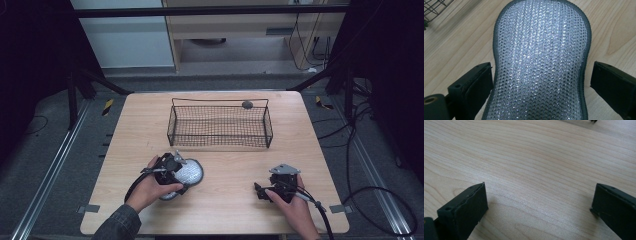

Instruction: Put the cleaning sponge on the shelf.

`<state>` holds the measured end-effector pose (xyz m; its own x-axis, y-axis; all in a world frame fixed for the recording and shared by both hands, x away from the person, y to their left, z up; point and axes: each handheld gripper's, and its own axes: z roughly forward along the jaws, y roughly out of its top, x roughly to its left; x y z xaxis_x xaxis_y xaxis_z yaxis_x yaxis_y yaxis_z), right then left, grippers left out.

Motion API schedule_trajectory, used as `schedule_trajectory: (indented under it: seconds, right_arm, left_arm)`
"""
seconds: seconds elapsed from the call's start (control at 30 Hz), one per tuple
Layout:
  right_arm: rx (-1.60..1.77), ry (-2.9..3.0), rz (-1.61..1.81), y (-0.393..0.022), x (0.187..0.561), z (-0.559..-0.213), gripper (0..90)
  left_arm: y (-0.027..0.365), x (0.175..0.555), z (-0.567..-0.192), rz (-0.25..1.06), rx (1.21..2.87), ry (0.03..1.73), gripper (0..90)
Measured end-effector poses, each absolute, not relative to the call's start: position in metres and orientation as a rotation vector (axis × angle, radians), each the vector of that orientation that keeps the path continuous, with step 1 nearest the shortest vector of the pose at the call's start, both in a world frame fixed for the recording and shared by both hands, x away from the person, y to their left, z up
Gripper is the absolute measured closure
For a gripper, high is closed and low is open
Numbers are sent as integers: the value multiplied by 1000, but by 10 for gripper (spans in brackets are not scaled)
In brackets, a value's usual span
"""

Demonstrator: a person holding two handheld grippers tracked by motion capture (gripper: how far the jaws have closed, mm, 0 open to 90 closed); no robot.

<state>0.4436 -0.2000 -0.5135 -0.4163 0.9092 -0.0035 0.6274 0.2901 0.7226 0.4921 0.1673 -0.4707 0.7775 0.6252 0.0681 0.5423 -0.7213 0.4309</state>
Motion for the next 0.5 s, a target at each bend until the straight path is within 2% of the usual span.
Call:
schedule_trajectory:
  seconds: [0.5]
  right_arm:
    - [1365, 2163, 913, -199, 442, -513, 4]
  left_arm:
    - [174, 499, -485, 256, 2576, 915, 11]
